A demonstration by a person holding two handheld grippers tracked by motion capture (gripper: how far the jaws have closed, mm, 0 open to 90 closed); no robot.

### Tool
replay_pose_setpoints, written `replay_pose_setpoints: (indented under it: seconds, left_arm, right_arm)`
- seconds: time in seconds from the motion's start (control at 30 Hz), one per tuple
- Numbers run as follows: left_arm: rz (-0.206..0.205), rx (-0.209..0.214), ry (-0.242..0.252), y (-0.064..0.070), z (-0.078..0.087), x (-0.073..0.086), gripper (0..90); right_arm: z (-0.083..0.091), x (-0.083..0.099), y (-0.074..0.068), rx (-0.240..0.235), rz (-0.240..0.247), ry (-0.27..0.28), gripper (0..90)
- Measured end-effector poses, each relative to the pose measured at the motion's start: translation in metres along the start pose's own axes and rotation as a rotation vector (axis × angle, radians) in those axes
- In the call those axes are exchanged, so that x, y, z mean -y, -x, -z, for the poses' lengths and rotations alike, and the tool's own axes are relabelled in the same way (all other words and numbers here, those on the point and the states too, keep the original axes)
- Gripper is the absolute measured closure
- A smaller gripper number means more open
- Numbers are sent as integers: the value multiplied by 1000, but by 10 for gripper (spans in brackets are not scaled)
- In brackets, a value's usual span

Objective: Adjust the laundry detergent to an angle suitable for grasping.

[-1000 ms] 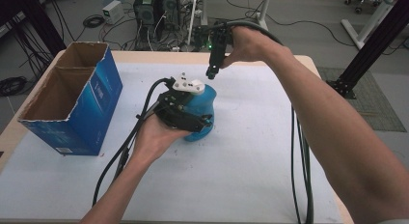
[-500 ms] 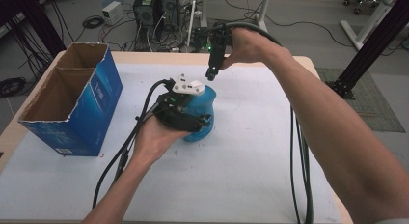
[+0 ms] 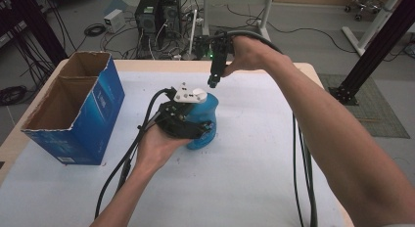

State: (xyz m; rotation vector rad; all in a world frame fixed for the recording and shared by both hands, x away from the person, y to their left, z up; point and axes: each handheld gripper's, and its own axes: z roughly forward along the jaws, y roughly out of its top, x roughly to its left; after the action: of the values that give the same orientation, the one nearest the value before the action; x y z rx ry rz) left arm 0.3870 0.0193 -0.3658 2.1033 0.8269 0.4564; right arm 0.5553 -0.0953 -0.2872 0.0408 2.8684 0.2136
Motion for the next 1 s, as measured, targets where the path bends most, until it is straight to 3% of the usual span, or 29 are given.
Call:
replay_pose_setpoints:
  seconds: [0.23,0.5,0.63,0.73,0.87,1.0]
  left_arm:
    - [12,36,17,-2,1,2,438]
    - [-44,79,37,-3,1,3,464]
    - [-45,147,52,-7,4,5,464]
    - [-68,207,68,-10,8,6,464]
    - [-140,286,70,-13,15,7,463]
    - [-186,366,54,-16,18,11,464]
  right_arm:
    - [3,1,-1,1,3,3,120]
    - [10,1,-3,5,8,26,120]
    - [13,2,-4,6,12,27,120]
    - [15,4,-5,7,13,30,120]
    - [19,4,-8,3,26,38,120]
    - [22,4,-10,1,31,37,120]
